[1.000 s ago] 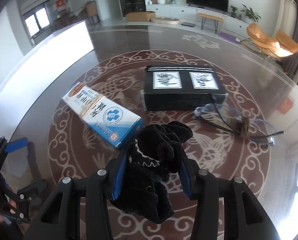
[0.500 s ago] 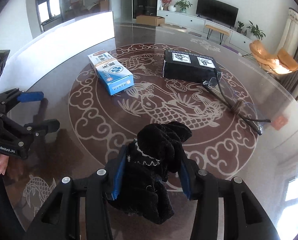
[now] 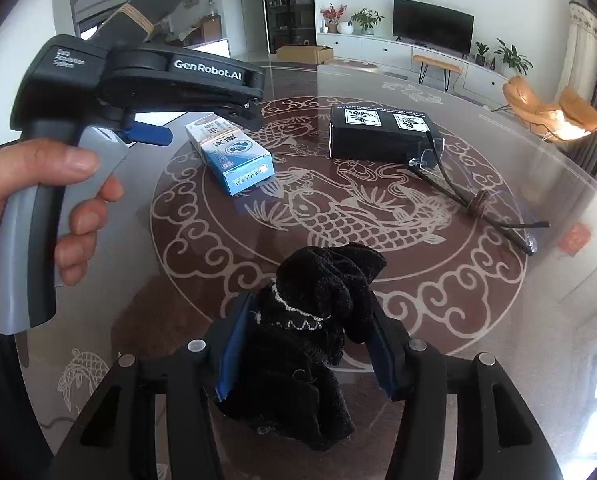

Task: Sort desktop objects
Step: 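Grasp the blue-white ointment box with the left tool while the right tool holds the knit item, then carry the ointment box and knit item into the bin and open both tools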

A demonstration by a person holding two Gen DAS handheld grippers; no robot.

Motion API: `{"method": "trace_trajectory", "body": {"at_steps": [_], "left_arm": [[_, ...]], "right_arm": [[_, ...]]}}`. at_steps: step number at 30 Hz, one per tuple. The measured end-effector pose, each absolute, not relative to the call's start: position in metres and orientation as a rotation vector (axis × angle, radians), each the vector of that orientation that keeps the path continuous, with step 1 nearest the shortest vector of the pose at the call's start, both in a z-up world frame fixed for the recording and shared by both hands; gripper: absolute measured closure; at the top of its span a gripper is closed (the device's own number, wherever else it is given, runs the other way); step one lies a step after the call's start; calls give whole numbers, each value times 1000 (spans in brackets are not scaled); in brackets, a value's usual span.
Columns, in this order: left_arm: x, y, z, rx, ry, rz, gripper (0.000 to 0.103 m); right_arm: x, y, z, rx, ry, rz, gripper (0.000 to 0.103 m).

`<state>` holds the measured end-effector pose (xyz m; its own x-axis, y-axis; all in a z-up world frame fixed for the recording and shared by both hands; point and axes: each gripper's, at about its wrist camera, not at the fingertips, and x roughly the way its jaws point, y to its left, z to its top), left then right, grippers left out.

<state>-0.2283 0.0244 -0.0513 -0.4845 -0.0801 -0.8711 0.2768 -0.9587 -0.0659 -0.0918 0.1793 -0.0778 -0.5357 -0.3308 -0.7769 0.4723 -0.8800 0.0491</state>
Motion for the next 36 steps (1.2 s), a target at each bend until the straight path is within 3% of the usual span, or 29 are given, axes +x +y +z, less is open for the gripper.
{"method": "trace_trajectory", "body": {"at_steps": [4, 6, 8, 18, 19, 21, 23, 25, 26, 27, 28, 29, 30, 31, 32, 36], "left_arm": [[-227, 22, -63, 1470, 142, -2562, 1], [-210, 16, -60, 1396, 80, -2678, 40], [-198, 9, -58, 1399, 23, -2746, 59], [-102, -7, -59, 1469, -57, -2925, 55], [-99, -5, -60, 1468, -77, -2928, 51], [-99, -2, -61, 1485, -114, -2924, 23], [-98, -3, -62, 1486, -124, -2912, 20], [-99, -4, -60, 1485, -116, -2909, 20], [-97, -6, -60, 1473, -117, -2911, 28], [-92, -8, -57, 1443, -118, -2922, 52], [-90, -9, -56, 1430, -119, -2929, 59], [-89, -12, -55, 1433, -116, -2926, 59], [-85, -15, -54, 1427, -105, -2936, 59], [-81, -18, -53, 1424, -87, -2946, 60], [-79, -23, -51, 1430, -33, -2951, 60], [-60, -36, -17, 1291, 121, -3043, 60]], "right_arm": [[-90, 179, -77, 1164, 217, -2396, 48], [-88, 180, -77, 1163, 210, -2395, 48], [-88, 180, -77, 1163, 204, -2393, 48], [-88, 178, -77, 1164, 236, -2402, 48], [-88, 177, -78, 1164, 245, -2403, 48], [-88, 175, -77, 1160, 257, -2390, 43], [-88, 173, -79, 1170, 271, -2378, 24], [-89, 172, -80, 1177, 280, -2383, 21], [-90, 173, -80, 1177, 274, -2380, 20], [-91, 174, -80, 1177, 259, -2374, 20], [-91, 176, -80, 1177, 242, -2375, 20], [-91, 178, -80, 1187, 239, -2386, 20], [-89, 180, -80, 1198, 243, -2395, 21], [-86, 180, -77, 1201, 250, -2399, 37], [-84, 181, -75, 1216, 243, -2385, 63], [-70, 175, -55, 1196, 259, -2389, 65]]}}
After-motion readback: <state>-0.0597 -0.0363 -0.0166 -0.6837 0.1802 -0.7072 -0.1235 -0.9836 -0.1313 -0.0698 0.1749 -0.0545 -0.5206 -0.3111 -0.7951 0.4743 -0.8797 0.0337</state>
